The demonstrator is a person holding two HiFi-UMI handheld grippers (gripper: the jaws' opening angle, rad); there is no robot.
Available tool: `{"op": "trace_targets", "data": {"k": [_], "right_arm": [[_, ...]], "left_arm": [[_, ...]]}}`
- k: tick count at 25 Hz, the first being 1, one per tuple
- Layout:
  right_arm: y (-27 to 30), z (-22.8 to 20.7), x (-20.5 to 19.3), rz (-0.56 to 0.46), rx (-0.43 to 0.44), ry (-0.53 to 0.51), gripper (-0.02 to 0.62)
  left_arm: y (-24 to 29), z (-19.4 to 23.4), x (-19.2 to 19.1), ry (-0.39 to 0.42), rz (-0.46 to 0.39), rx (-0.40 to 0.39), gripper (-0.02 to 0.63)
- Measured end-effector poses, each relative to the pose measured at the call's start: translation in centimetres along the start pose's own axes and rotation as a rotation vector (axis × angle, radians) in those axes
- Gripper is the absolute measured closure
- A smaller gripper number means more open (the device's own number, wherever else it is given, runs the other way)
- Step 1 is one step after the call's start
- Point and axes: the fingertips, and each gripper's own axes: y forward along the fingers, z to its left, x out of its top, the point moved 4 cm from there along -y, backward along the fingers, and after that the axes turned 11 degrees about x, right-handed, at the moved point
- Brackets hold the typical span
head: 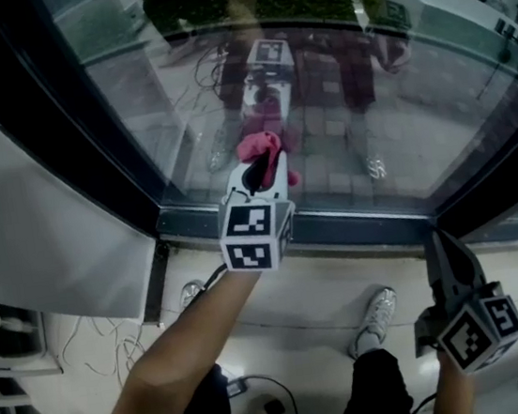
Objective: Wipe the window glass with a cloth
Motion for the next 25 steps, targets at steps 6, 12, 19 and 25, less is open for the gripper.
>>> {"op": "trace_targets", "data": {"k": [6,12,19,25], "right_arm": [[-3.1,-2.2,0.1,-0.019,-0.046,0.013,0.588],[-6.5,-4.5,0.1,-0.049,-0.106,0.031,0.588],[-10.7,-7.1,0.2,-0.071,-0.164,0.044,0.588],[-13.6,-8.3,0.4,-0.085,-0.205,0.047,0.588]], "left_arm": [[0.5,-5.3,0.5,-0.009,-0.003,-0.064,0.552],[1.2,-10.6,0.8,-0.002,0.002,-0.129,0.552],[1.7,-16.2,1.1,0.004,0.005,-0.188,0.552],[2.3,-21.6,1.4,0.000,0.001,-0.254,0.552]]}}
